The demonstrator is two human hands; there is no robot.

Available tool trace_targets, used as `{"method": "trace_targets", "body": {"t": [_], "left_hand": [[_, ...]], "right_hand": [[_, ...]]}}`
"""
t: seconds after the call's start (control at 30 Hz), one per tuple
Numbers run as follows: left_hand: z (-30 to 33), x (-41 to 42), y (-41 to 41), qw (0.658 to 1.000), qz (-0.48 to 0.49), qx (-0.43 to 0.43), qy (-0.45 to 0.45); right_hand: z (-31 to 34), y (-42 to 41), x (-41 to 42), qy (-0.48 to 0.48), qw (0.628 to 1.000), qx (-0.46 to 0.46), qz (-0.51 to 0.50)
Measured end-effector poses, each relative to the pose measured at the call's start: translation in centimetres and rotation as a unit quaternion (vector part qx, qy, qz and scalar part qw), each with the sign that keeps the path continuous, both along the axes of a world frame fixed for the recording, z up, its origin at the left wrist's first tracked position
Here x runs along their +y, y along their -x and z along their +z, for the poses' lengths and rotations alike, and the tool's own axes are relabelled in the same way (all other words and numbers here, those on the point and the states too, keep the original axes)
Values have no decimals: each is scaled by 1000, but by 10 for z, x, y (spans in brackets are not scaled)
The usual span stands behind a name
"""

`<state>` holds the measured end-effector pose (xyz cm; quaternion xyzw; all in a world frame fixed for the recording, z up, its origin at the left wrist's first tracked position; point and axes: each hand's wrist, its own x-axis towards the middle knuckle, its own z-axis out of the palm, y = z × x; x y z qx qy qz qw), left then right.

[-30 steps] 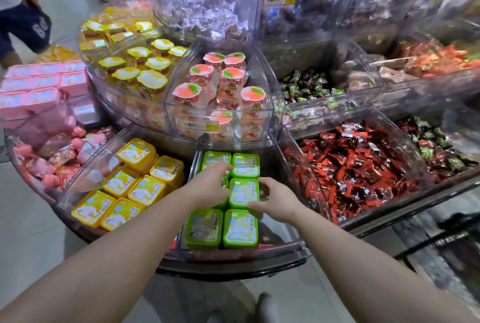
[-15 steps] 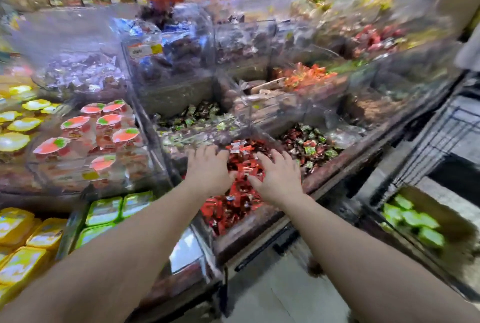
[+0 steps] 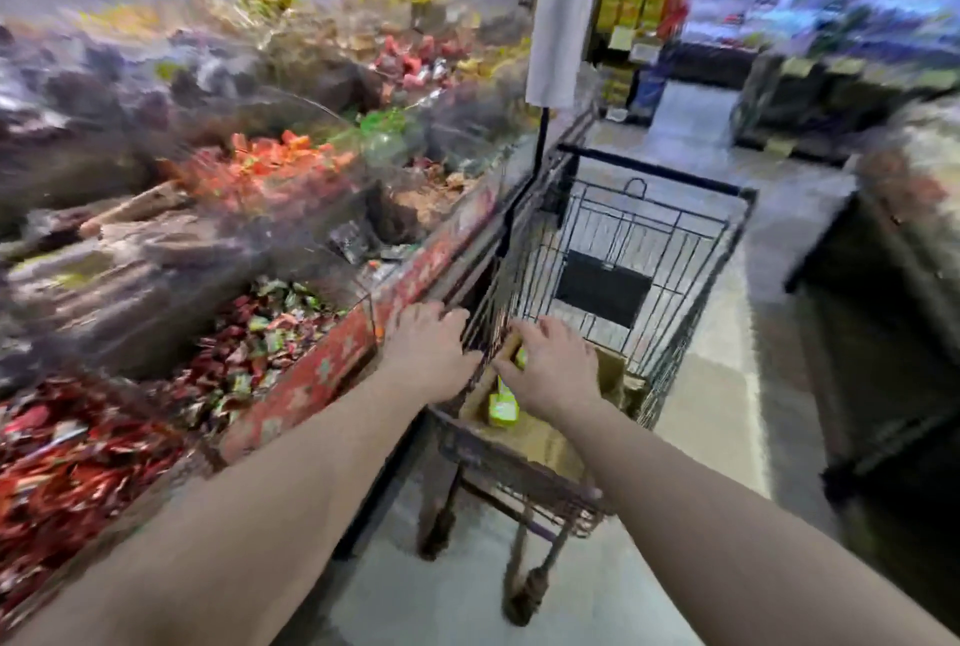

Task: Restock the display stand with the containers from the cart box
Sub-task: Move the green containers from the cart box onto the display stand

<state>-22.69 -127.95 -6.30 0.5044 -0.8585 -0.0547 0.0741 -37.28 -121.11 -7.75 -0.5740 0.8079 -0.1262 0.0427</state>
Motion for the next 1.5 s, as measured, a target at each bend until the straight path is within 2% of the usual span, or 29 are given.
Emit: {"method": "trace_targets", "body": {"t": [0.27, 0.47, 0.67, 0.83, 1.1, 1.2, 1.33, 1.5], "left_hand": [[-72, -108, 123, 996, -64, -15, -62], [-135, -191, 183, 986, -89, -40, -136], [-201, -225, 225, 971, -109, -43, -208], [-275, -231, 249, 969, -57, -16, -239], [-367, -219, 258, 944, 4, -25, -328], [-382, -214, 258, 941, 15, -18, -336], [-382, -207, 263, 938, -9, -29, -345], [-361, -204, 273, 915, -61, -49, -396]], "right_hand": [[-51, 138, -73, -58, 995, -24, -75], [-124, 233, -127, -165, 967, -108, -164], [-207, 252, -157, -258, 937, -185, -144], [-297, 272, -187, -268, 914, -254, -170], [-419, 298, -196, -320, 855, -330, -240], [-433, 304, -191, -306, 852, -347, -245], [-416, 303, -187, -309, 841, -370, -244], [-367, 276, -196, -310, 864, -381, -106]]}}
